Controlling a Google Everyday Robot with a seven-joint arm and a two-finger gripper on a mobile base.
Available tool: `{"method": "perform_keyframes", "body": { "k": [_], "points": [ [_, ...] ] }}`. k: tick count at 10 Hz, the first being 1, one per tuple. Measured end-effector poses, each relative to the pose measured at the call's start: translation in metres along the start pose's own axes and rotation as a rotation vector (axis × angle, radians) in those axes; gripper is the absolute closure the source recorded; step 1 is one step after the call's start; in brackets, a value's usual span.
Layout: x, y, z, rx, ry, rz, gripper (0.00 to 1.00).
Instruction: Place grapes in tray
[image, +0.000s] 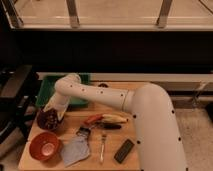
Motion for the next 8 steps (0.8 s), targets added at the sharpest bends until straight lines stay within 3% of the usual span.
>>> {"method": "perform_keyframes", "body": {
  "k": [3, 6, 8],
  "points": [
    [-0.008, 0.004, 0.019, -0.021, -0.05, 0.001, 0.37],
    [-0.016, 0.007, 0.035, -0.03, -0.078, -0.012, 0.65],
    [-0.017, 0.005, 0.034, -0.024, -0.074, -0.022, 0.82]
  ]
}}
